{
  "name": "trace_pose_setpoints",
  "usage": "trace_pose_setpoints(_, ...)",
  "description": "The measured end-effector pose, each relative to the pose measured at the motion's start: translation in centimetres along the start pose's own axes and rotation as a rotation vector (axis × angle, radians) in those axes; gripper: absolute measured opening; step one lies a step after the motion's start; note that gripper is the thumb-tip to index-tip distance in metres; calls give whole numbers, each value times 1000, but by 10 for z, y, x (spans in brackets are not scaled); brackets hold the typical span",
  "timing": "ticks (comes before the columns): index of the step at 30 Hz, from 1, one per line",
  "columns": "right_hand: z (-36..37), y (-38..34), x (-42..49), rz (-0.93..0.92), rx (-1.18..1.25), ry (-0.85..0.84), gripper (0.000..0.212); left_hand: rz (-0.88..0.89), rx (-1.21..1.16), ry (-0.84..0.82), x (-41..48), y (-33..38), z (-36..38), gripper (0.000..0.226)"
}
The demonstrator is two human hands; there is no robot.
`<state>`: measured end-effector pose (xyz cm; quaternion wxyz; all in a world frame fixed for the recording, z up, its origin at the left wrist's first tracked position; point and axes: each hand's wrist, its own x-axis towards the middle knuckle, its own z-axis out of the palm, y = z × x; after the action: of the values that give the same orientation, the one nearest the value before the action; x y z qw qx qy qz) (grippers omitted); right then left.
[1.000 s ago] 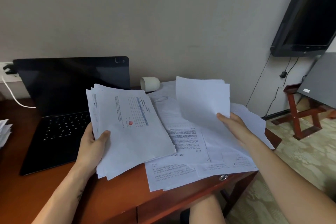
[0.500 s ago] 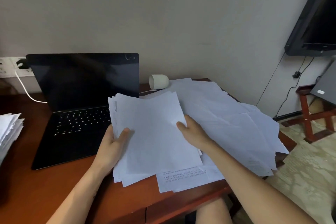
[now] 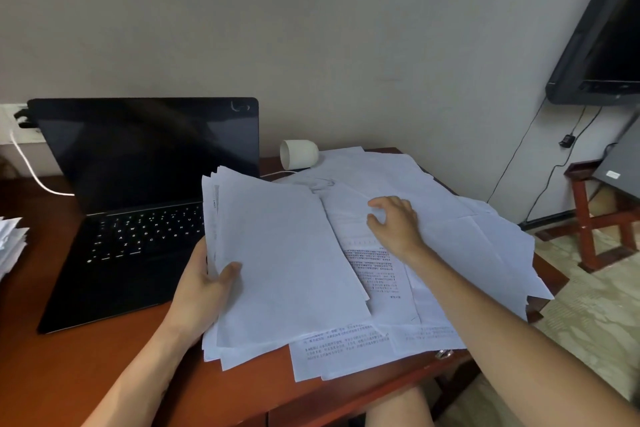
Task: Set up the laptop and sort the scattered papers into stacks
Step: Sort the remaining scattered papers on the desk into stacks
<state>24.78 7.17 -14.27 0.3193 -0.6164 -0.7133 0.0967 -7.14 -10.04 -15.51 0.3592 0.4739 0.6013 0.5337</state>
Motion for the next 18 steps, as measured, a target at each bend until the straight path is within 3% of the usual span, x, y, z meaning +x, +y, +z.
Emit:
trace_pose_setpoints(4,-6,28,31,124,-256,-104,60,-5,-1,18,1,-3,1,50)
trace_pose_setpoints(7,-9,43,45,218,-327,-165,70,-10,9,24,2,-5,2,50)
trace_pose_setpoints(12,-17,48,54,128,-481,-138,56,-19,-1,24,3,-7,1,49)
trace_pose_setpoints(16,-10,40,44,-51,-771,-74,32,-22,0,22,2,-4,1,48)
trace_pose_setpoints(18,-1,41,37,-83,-795,6,40,-21,6,21,2,-4,1,48)
